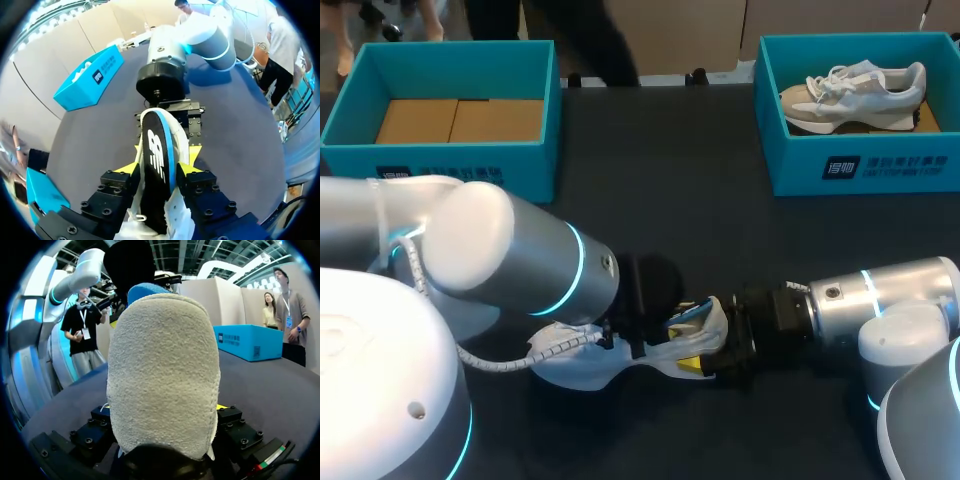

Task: Take the shoe out of the shoebox, open the shoe tongue, remove and reinsert the insole, then place the shoe into the shoebox

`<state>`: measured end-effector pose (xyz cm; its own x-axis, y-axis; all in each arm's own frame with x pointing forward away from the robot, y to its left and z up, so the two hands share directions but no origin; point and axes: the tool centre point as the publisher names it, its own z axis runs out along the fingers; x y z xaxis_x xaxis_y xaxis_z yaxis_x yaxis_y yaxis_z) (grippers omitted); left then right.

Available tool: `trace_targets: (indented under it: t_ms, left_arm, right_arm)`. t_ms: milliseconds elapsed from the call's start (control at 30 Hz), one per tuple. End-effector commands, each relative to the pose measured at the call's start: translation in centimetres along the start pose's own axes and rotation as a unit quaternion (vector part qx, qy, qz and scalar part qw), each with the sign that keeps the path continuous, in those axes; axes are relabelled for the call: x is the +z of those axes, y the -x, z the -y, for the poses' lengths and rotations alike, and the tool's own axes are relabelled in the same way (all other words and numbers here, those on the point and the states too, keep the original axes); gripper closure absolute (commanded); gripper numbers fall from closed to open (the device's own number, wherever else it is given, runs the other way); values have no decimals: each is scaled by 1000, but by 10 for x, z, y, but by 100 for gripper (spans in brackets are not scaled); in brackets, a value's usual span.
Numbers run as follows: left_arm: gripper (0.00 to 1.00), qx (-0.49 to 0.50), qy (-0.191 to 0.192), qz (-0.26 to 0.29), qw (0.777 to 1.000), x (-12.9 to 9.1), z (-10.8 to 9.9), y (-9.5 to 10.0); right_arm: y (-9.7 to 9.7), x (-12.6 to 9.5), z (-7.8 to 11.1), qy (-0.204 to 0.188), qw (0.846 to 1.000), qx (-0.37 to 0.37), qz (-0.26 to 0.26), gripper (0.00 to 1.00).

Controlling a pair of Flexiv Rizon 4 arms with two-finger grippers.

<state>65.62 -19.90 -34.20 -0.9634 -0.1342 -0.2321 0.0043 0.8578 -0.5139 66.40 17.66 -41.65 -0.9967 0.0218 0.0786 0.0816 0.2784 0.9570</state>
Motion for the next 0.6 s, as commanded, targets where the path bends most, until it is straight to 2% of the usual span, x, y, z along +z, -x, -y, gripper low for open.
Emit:
trace_targets:
  t_ms: [33, 67, 100, 133, 300, 600]
  left_arm:
    - [67, -2, 7, 15, 1000, 9, 4, -5]
    - [77, -2, 8, 16, 1000, 10, 3, -5]
    - [92, -3, 8, 17, 1000, 10, 3, -4]
    - [100, -5, 7, 18, 1000, 10, 3, -3]
    - [100, -14, -1, 31, 999, 5, 5, 2]
    - [100, -24, -15, 64, 998, 0, 24, 12]
  right_arm:
    - [-1, 1, -1, -3, 1000, 1, 0, 100]
    - [-1, 1, -1, -3, 1000, 1, 0, 100]
    - [-1, 1, -1, -3, 1000, 1, 0, 100]
    - [-1, 1, -1, -3, 1000, 1, 0, 100]
    - [-1, 1, -1, -3, 1000, 1, 0, 100]
    - [-1, 1, -1, -3, 1000, 1, 0, 100]
